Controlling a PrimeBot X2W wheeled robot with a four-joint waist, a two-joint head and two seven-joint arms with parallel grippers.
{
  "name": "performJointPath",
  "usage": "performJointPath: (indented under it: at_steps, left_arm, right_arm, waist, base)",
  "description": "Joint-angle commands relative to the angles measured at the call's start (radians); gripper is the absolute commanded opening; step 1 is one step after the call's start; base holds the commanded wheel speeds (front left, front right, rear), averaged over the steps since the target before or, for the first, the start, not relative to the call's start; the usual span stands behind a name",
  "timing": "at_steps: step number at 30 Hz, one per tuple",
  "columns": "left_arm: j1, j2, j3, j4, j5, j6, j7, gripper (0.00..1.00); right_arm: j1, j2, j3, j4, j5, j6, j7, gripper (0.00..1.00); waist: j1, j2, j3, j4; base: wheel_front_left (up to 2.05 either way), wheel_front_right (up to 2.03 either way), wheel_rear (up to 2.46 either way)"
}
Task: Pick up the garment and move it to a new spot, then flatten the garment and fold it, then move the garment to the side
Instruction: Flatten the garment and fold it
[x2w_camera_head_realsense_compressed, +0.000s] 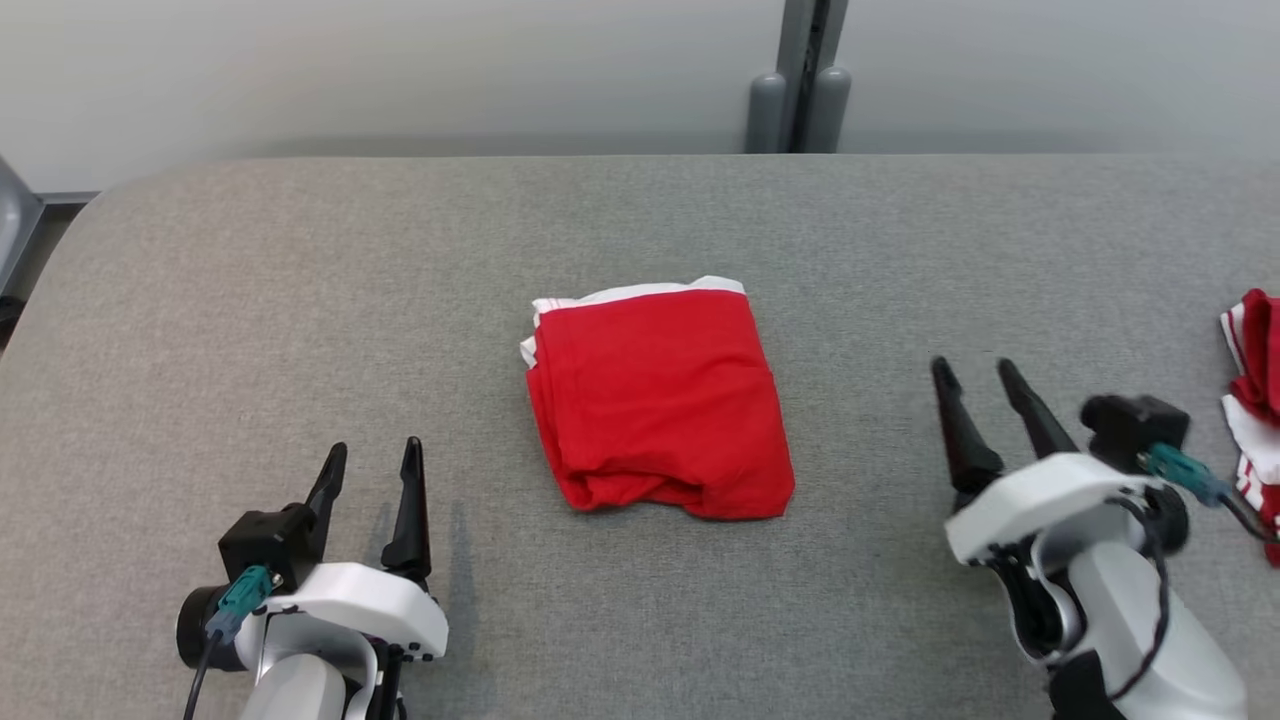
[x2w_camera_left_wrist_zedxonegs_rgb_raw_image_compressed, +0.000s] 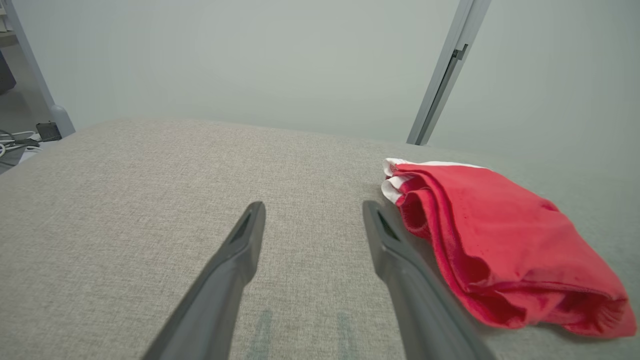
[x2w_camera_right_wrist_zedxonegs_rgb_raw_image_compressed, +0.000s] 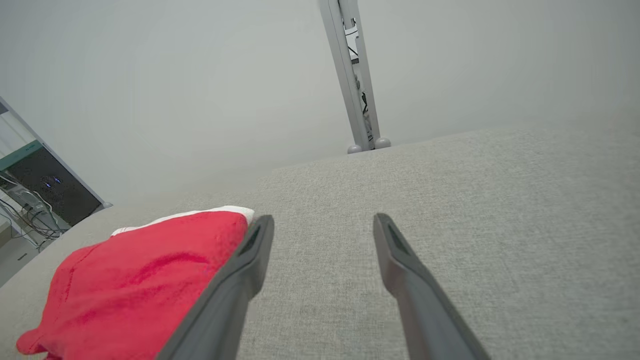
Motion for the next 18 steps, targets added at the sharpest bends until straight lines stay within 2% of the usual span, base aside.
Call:
performJointPath:
  at_steps: [1, 2, 5, 10, 18]
  left_arm:
    - [0.007, 0.006, 0.004, -0.003, 0.003, 0.000, -0.001, 1.00]
    - [0.021, 0.005, 0.018, -0.004, 0.016, -0.005, -0.001, 1.00]
    - [0.037, 0.006, 0.041, -0.005, 0.029, -0.010, -0.001, 1.00]
    - [0.090, 0.006, 0.080, -0.015, 0.065, -0.015, -0.001, 1.00]
    - [0.179, 0.005, 0.124, -0.033, 0.104, -0.023, -0.002, 1.00]
  right_arm:
    - [-0.004, 0.000, 0.010, -0.003, 0.004, 0.000, -0.004, 1.00]
    - [0.040, 0.002, -0.046, -0.023, -0.035, 0.000, -0.004, 1.00]
    - [0.094, 0.003, -0.099, -0.054, -0.109, 0.000, -0.004, 1.00]
    - [0.171, 0.013, -0.147, -0.093, -0.203, 0.000, -0.004, 1.00]
    - [0.255, 0.033, -0.189, -0.130, -0.260, 0.000, -0.004, 1.00]
  waist:
    - [0.0000, 0.0000, -0.002, -0.003]
    - [0.0000, 0.0000, -0.008, -0.011]
    - [0.0000, 0.0000, -0.020, -0.021]
    - [0.0000, 0.0000, -0.053, -0.039]
    - [0.0000, 0.0000, -0.117, -0.050]
  base:
    - [0.00, 0.00, 0.00]
    - [0.00, 0.00, 0.00]
    - [0.00, 0.00, 0.00]
    - [0.00, 0.00, 0.00]
    - [0.00, 0.00, 0.00]
